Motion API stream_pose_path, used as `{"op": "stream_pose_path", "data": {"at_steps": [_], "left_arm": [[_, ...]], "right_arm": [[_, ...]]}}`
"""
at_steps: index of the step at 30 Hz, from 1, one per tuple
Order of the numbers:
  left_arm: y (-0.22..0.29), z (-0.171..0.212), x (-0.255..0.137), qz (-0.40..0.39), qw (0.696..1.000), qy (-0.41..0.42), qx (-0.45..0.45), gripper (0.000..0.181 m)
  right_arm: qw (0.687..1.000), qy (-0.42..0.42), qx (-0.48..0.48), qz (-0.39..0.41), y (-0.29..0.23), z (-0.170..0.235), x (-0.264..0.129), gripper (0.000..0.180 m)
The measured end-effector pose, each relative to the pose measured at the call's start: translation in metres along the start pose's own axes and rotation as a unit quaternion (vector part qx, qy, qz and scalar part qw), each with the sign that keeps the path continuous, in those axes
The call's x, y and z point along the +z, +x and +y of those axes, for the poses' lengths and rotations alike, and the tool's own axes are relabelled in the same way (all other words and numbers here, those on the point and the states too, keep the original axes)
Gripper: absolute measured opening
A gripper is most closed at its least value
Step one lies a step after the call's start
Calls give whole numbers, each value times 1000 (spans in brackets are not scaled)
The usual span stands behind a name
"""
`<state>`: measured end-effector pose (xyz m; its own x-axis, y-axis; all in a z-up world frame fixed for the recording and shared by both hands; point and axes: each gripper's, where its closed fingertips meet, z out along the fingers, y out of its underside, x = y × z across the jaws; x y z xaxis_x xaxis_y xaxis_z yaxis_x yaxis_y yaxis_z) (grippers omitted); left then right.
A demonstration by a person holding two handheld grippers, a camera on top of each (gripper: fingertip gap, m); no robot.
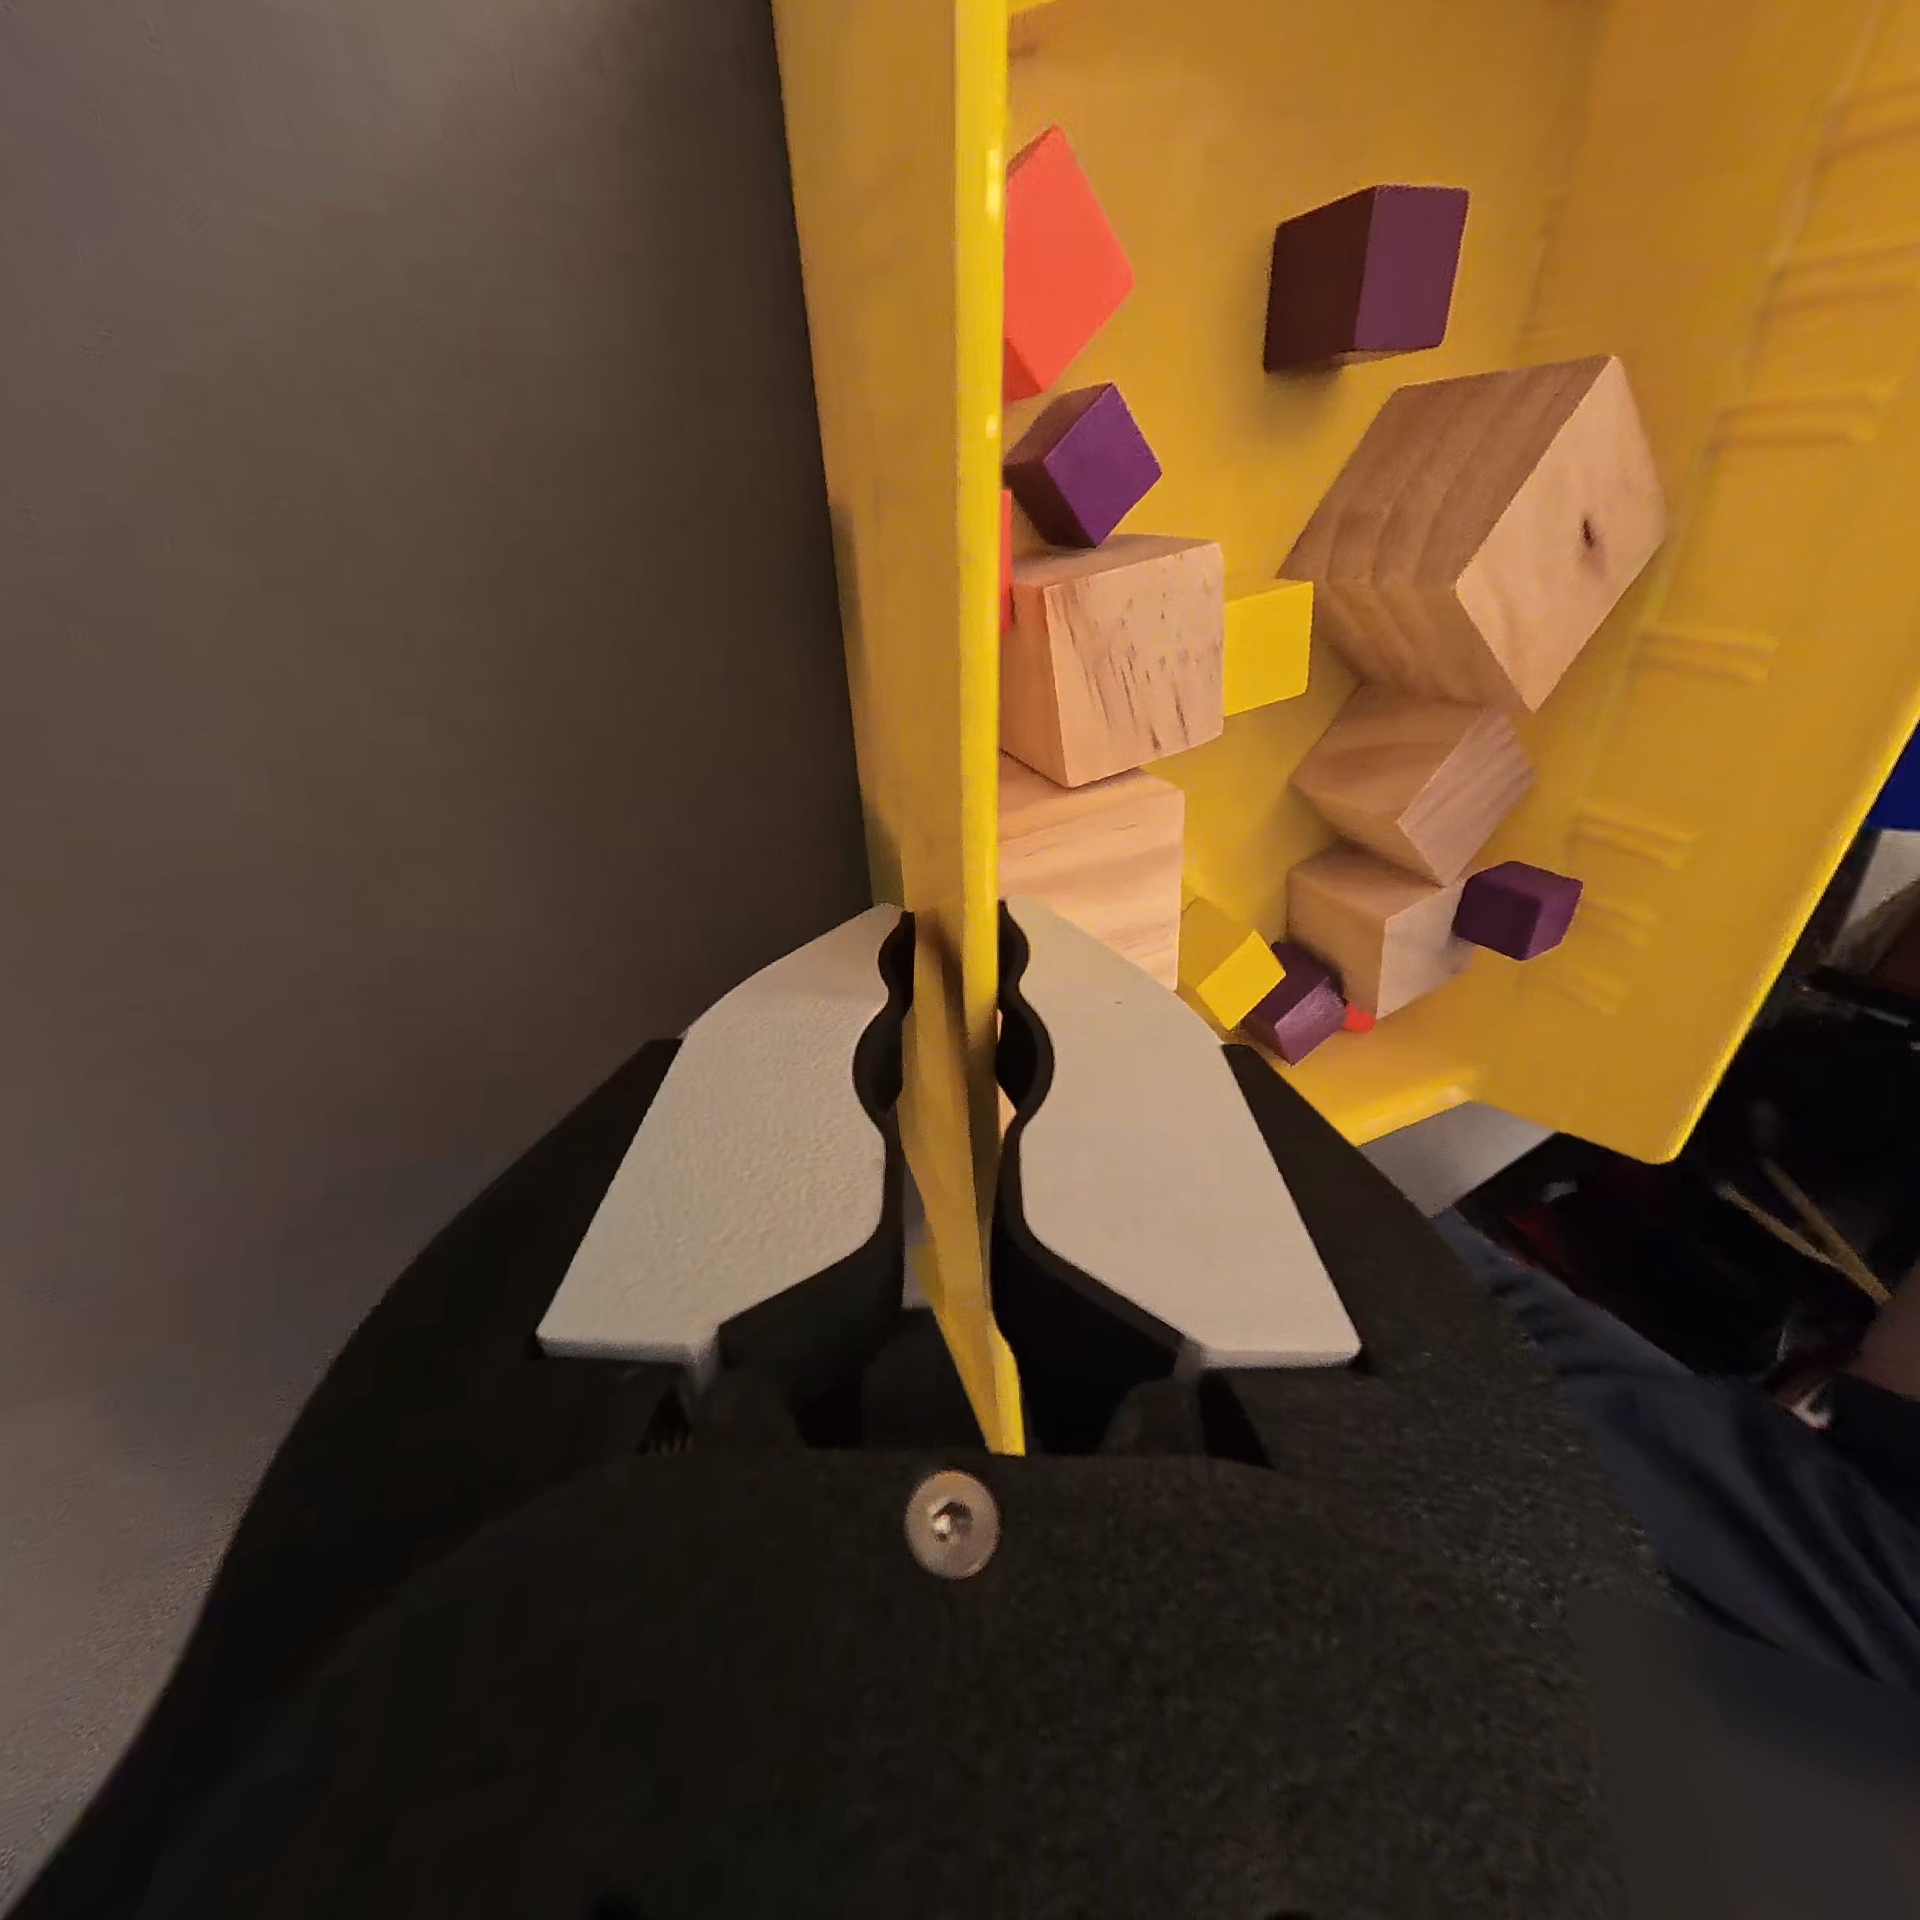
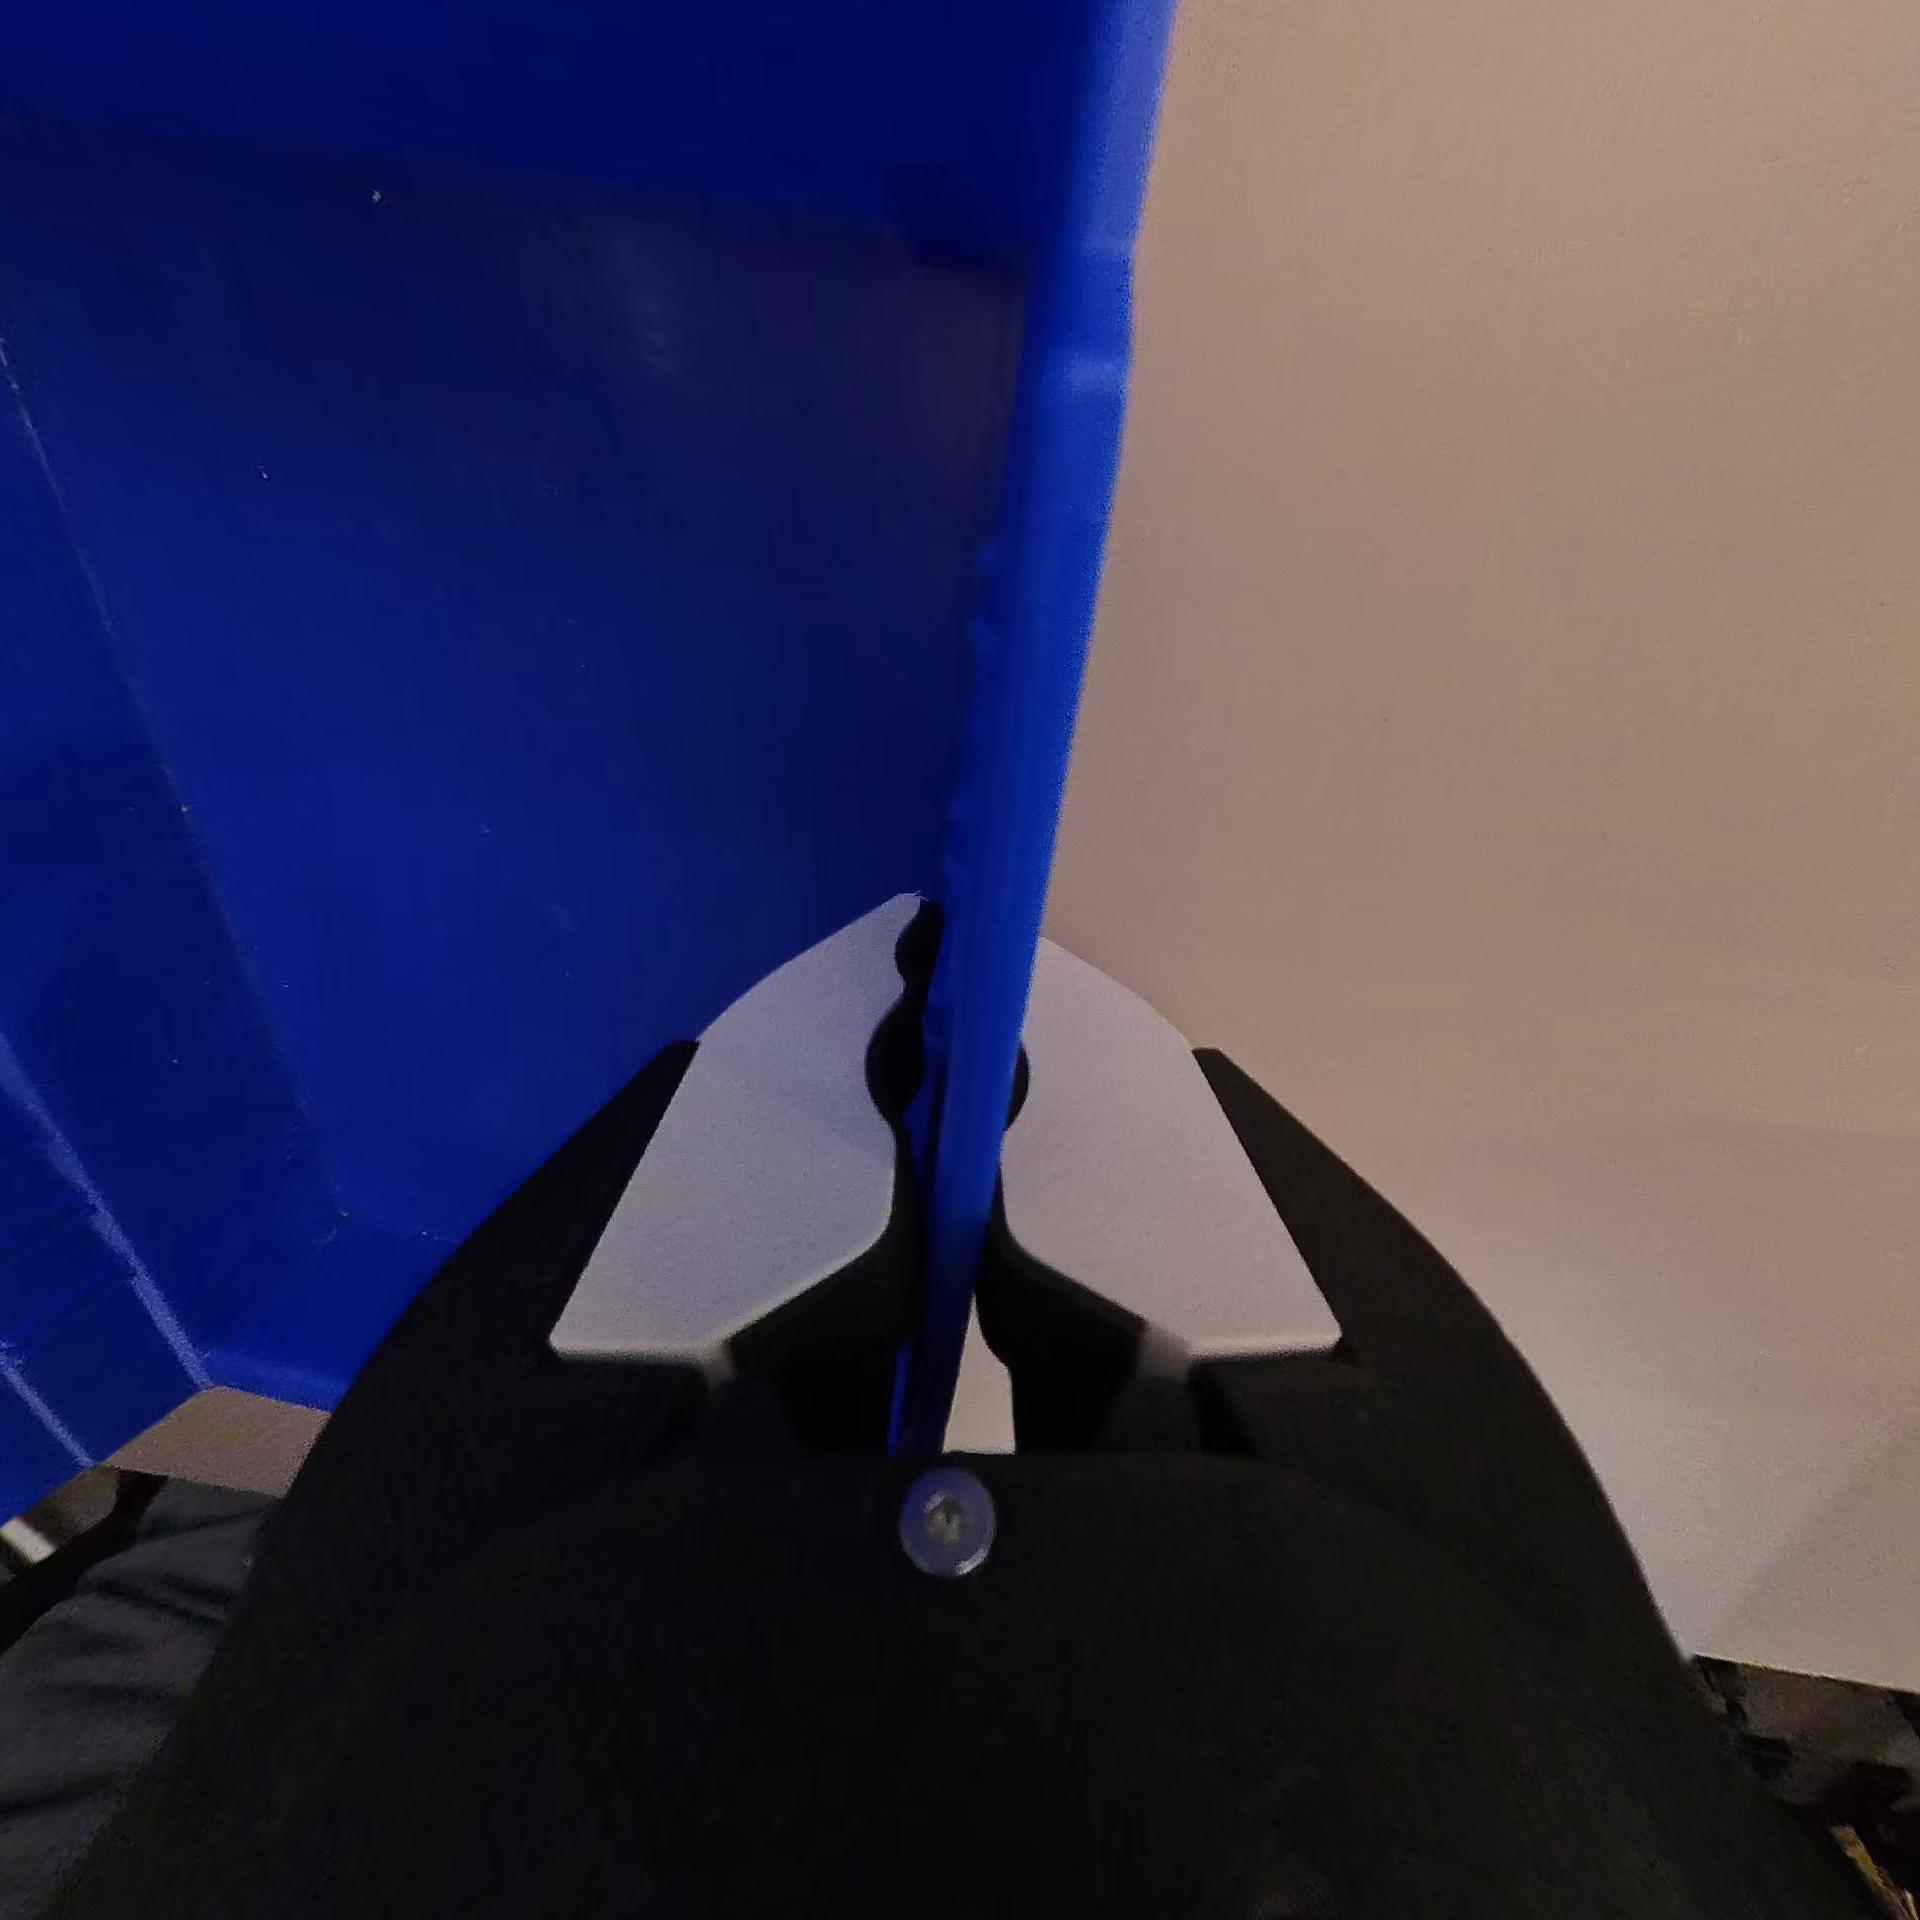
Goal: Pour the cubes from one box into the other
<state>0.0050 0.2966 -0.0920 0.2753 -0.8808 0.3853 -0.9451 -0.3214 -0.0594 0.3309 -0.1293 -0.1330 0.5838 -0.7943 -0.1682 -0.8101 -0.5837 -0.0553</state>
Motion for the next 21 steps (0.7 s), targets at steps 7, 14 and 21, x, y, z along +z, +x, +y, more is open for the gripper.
{"op": "stream_pose_path", "data": {"at_steps": [7, 14, 21], "left_arm": [[-90, 41, -41, -60, 996, 44, -56, 8], [-126, 59, -58, -66, 988, 103, -89, 10], [-143, 59, -63, -118, 988, 94, -32, 6]], "right_arm": [[1000, -11, -21, -2, -45, -10, 9, 6], [999, -15, -44, 1, -65, -13, 12, 6], [996, 56, -51, -36, -78, -24, 0, 25]]}}
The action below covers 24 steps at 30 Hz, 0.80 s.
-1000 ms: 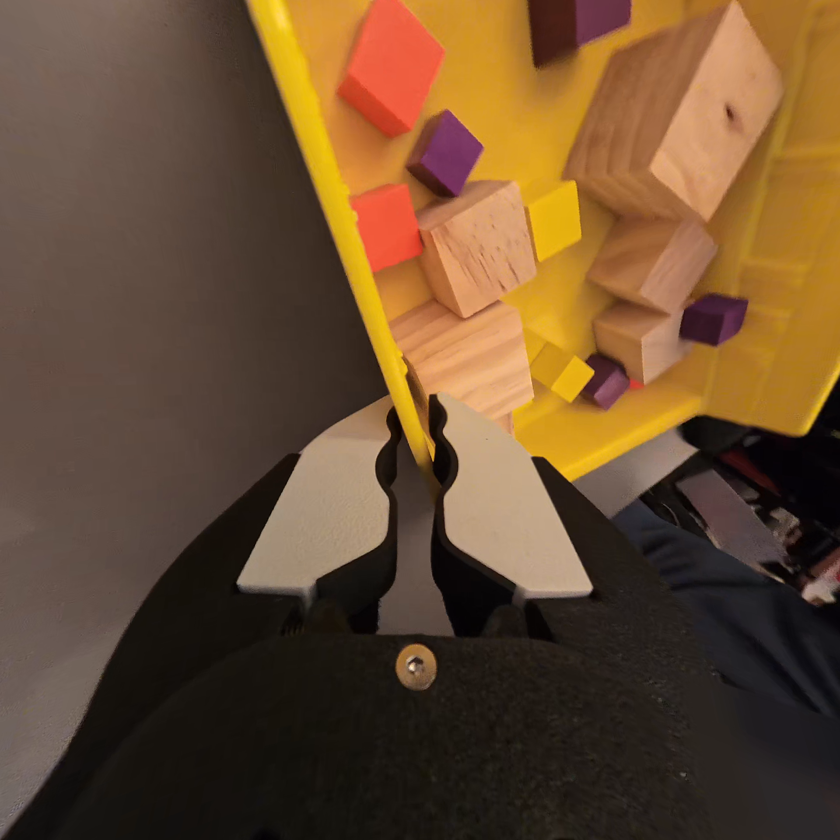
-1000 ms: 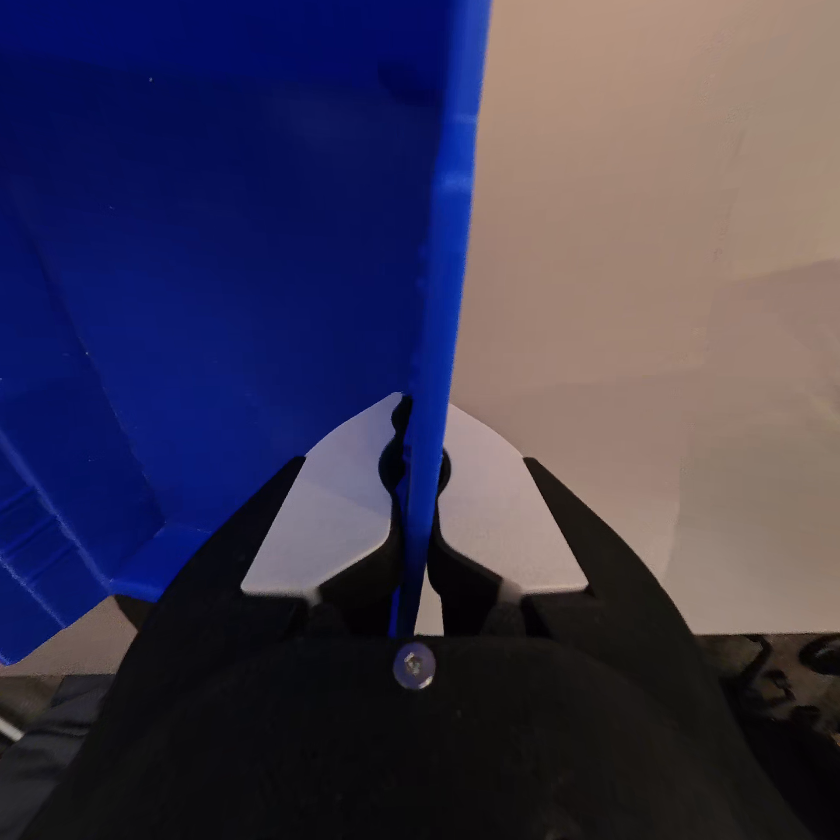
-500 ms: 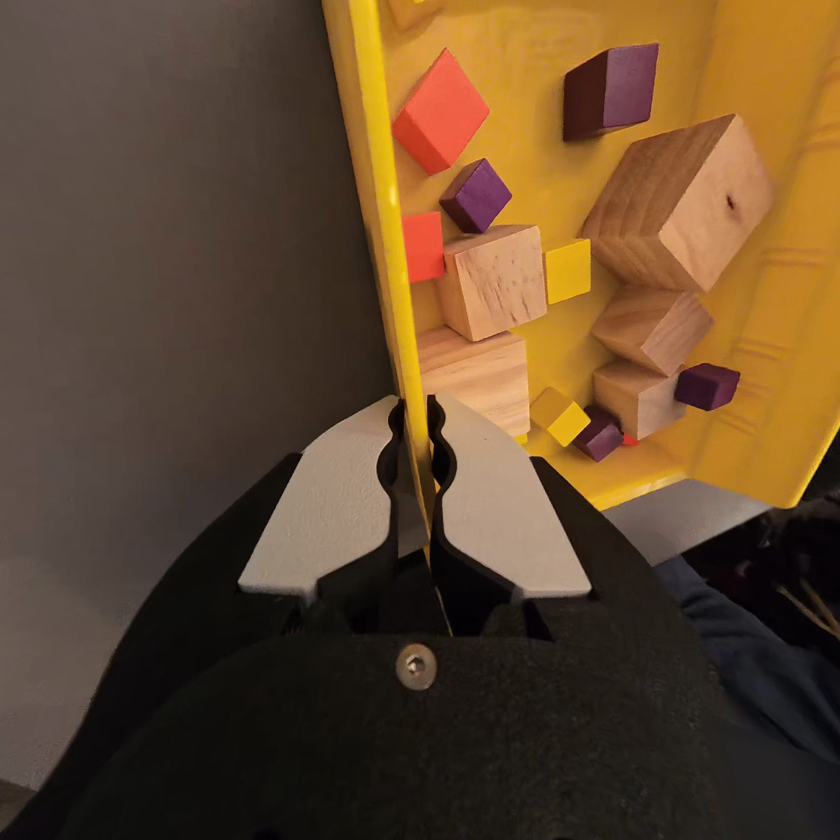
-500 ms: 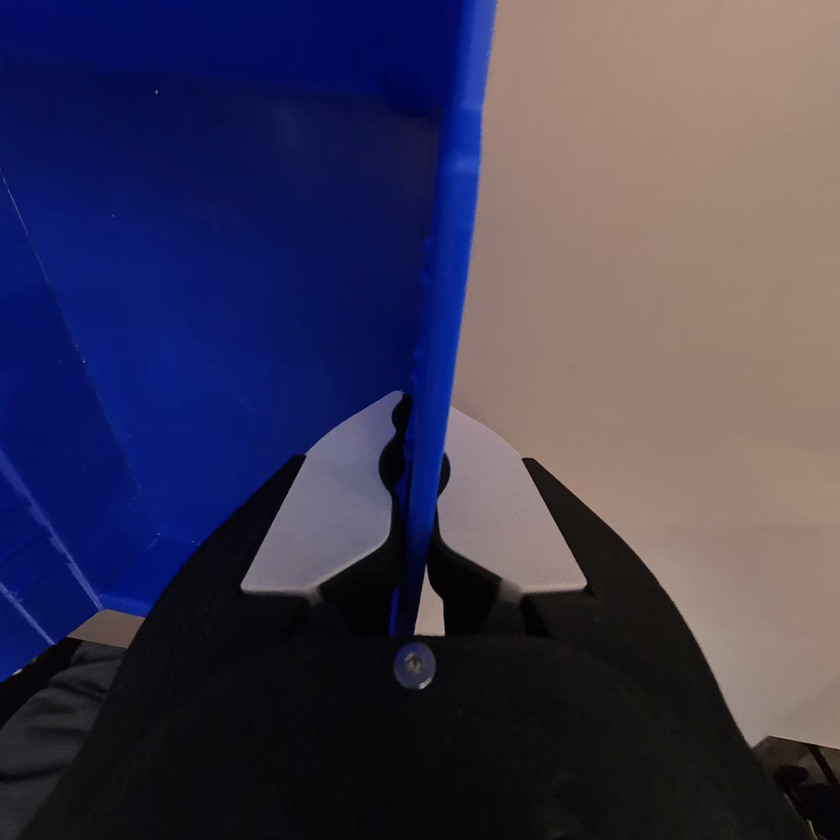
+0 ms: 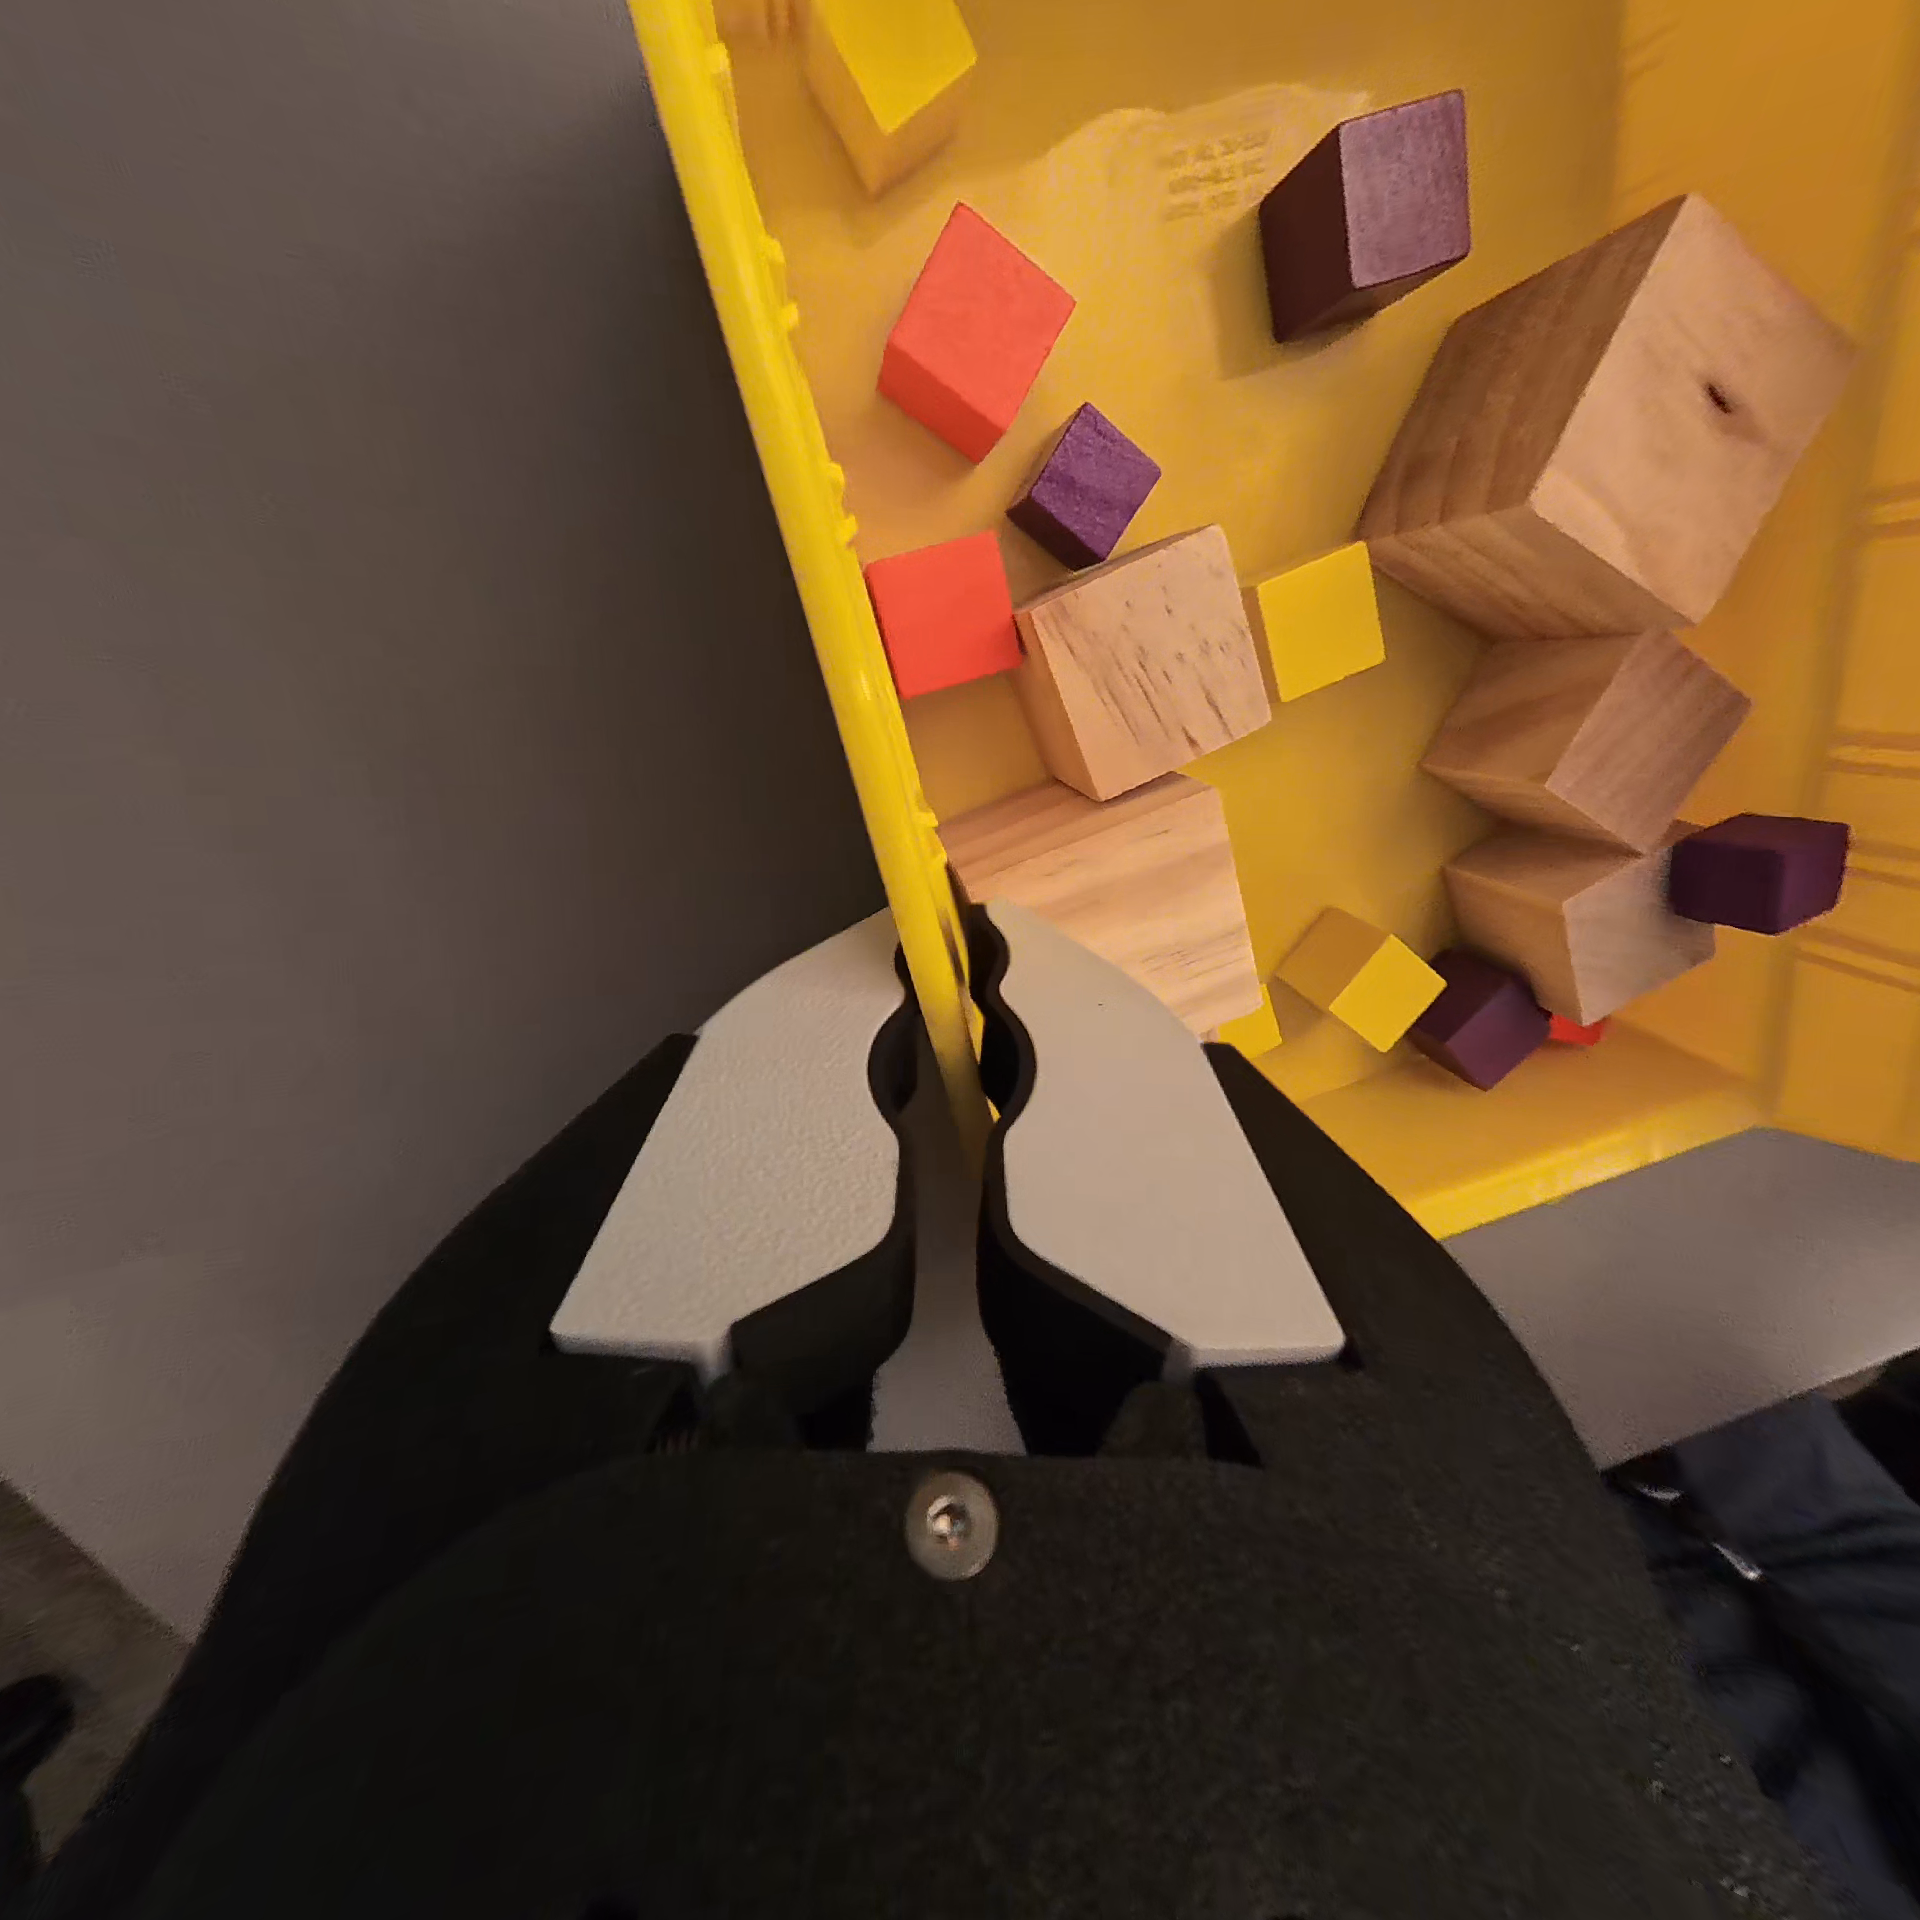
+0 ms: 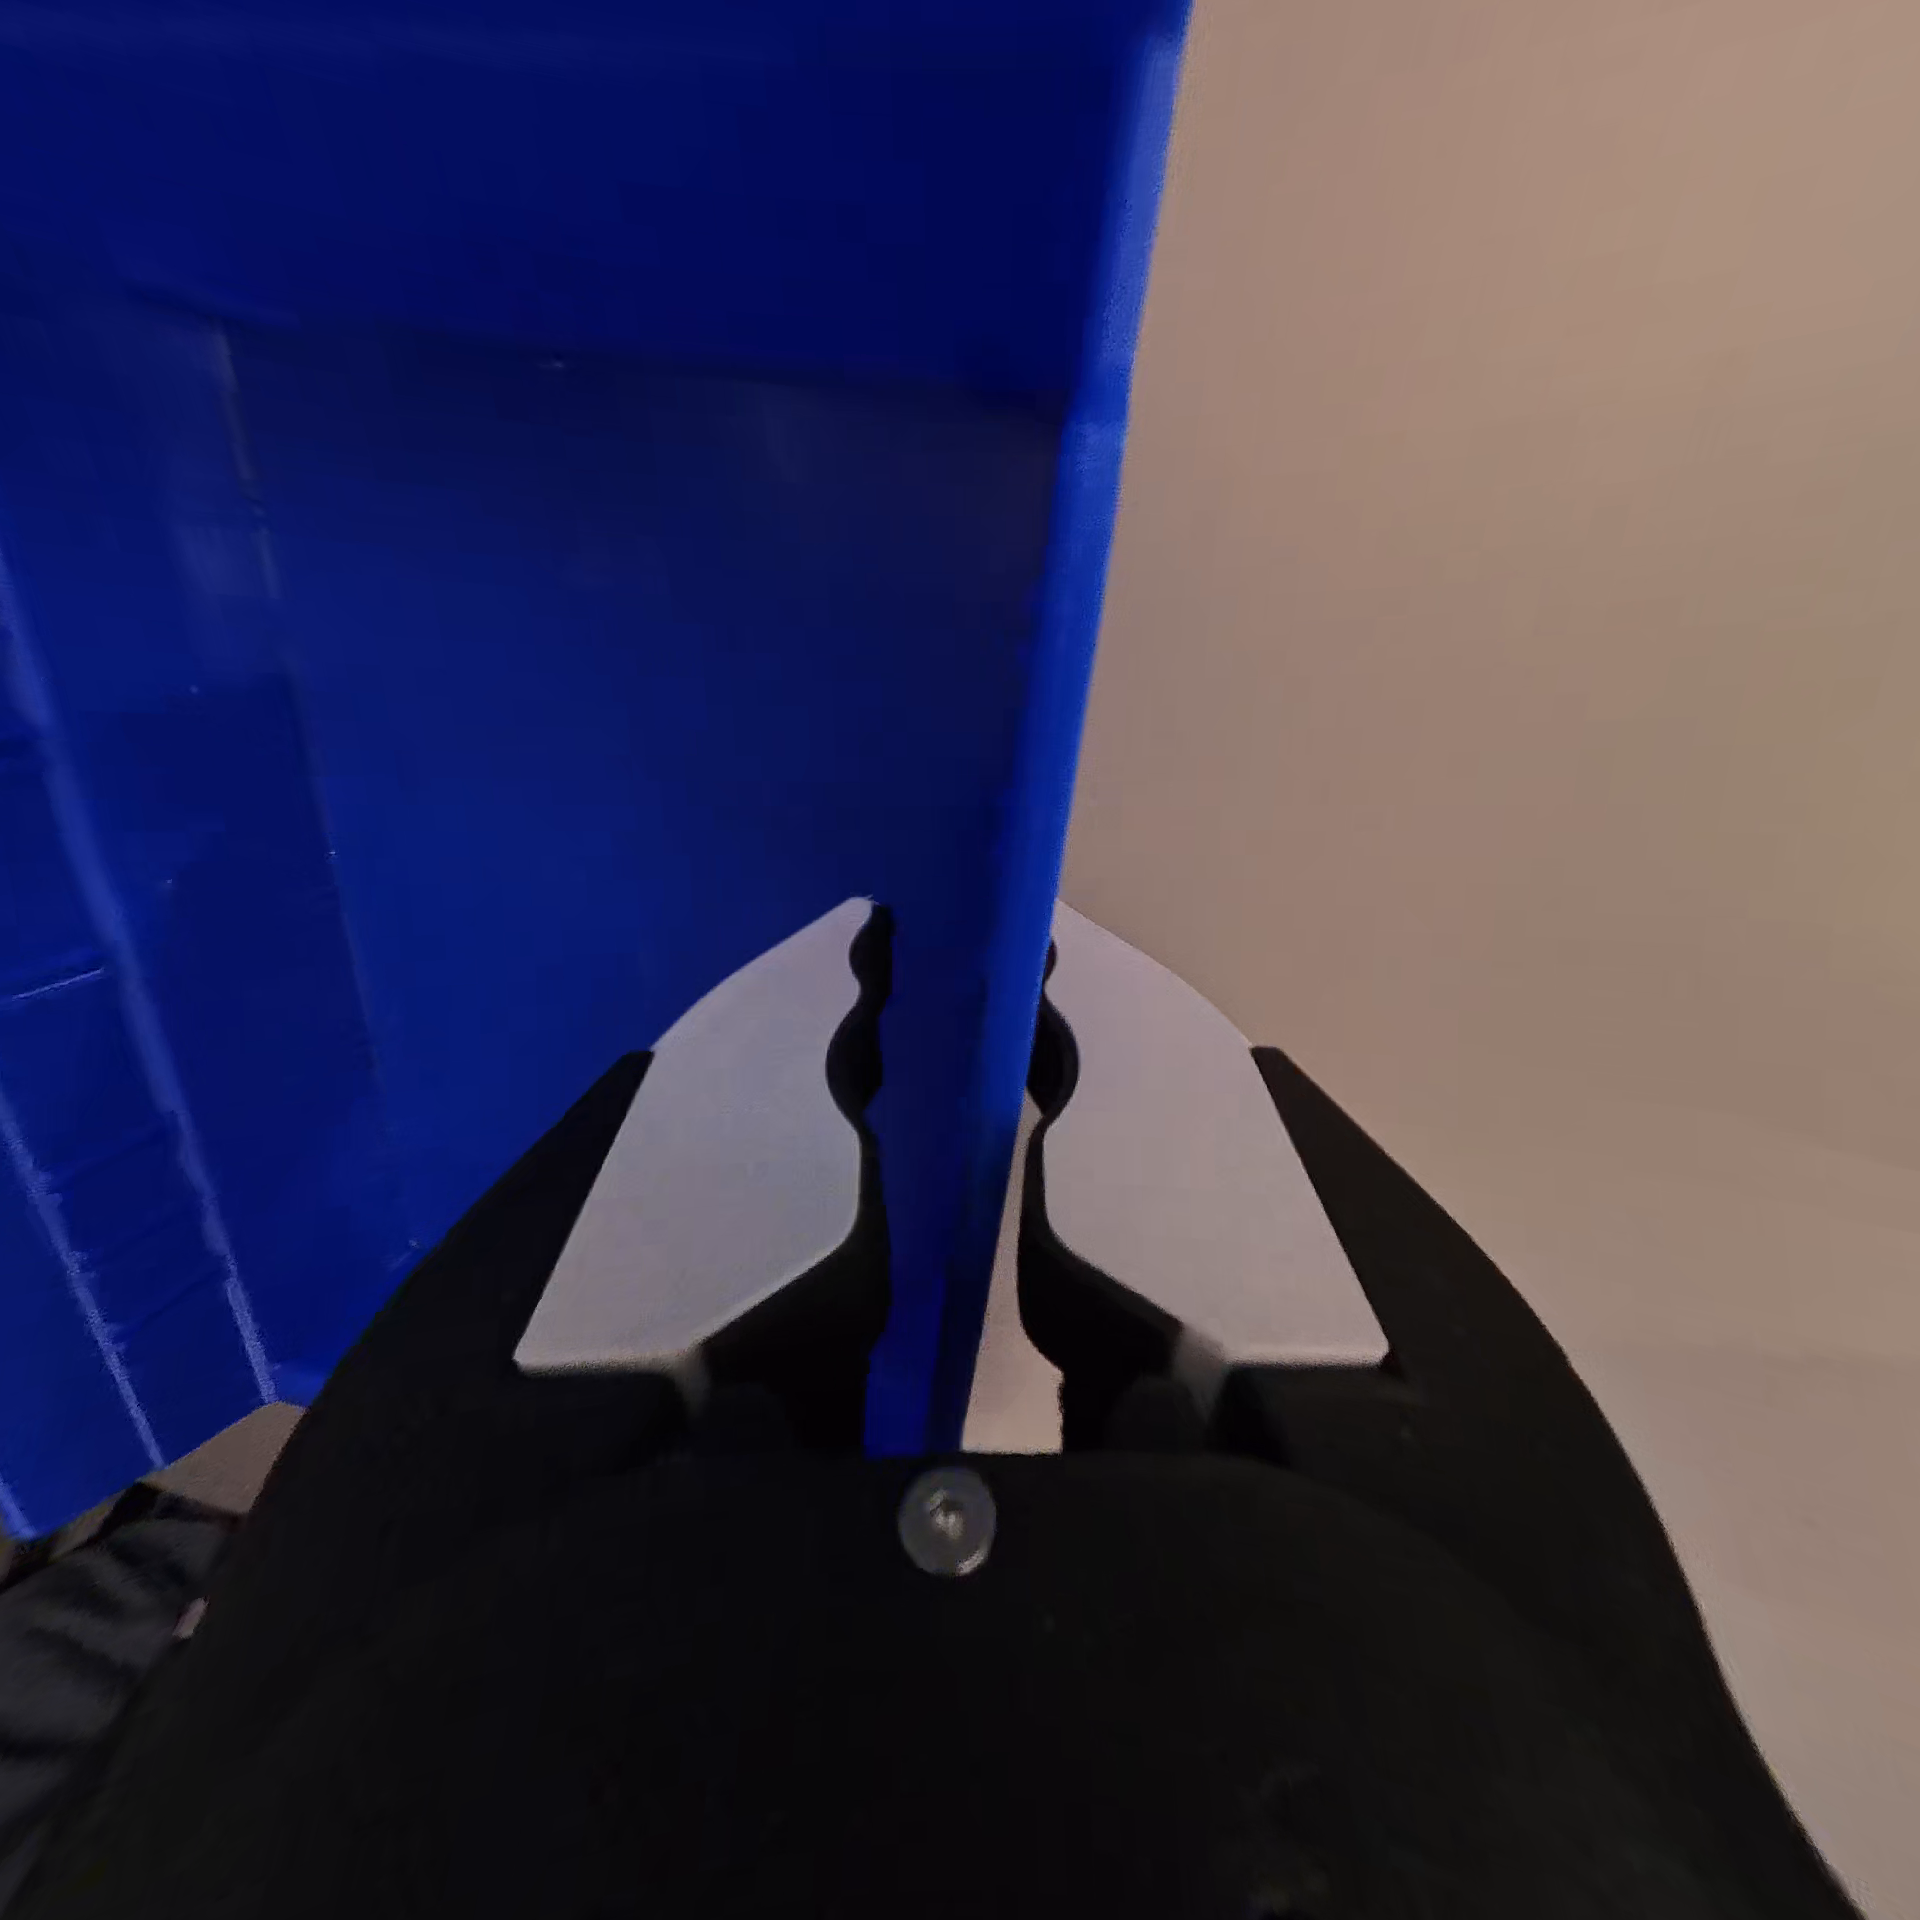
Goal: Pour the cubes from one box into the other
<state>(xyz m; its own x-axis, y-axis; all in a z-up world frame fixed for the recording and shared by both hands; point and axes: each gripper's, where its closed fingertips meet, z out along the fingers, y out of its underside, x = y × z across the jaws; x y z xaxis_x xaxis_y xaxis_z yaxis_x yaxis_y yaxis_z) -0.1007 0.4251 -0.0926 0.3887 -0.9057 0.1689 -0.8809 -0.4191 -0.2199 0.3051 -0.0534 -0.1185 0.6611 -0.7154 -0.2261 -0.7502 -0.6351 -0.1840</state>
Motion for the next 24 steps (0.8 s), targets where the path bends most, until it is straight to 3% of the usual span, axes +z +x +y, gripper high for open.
{"op": "stream_pose_path", "data": {"at_steps": [4, 7, 10, 14, 16, 18, 24], "left_arm": [[-2, 3, -1, 17, 1000, 7, 2, 6], [-6, 11, -3, 11, 1000, 0, 10, 6], [-10, 22, -6, -1, 1000, -19, 11, 6], [-8, 27, -7, 3, 1000, -19, -7, 6], [-7, 26, -7, 12, 1000, -15, -17, 8], [-6, 25, -7, 30, 999, -6, -30, 10], [-6, 12, -30, 82, 989, 66, -99, 11]], "right_arm": [[992, 97, -36, 71, 15, -13, -37, 27], [964, 233, -61, 108, 12, -32, -84, 32], [899, 414, -96, 103, -18, -48, -143, 39], [780, 605, -158, 20, -85, -45, -212, 44], [743, 643, -180, -35, -113, -42, -230, 52], [736, 641, -206, -67, -132, -44, -232, 59], [717, 651, -246, -42, -131, -55, -217, 59]]}}
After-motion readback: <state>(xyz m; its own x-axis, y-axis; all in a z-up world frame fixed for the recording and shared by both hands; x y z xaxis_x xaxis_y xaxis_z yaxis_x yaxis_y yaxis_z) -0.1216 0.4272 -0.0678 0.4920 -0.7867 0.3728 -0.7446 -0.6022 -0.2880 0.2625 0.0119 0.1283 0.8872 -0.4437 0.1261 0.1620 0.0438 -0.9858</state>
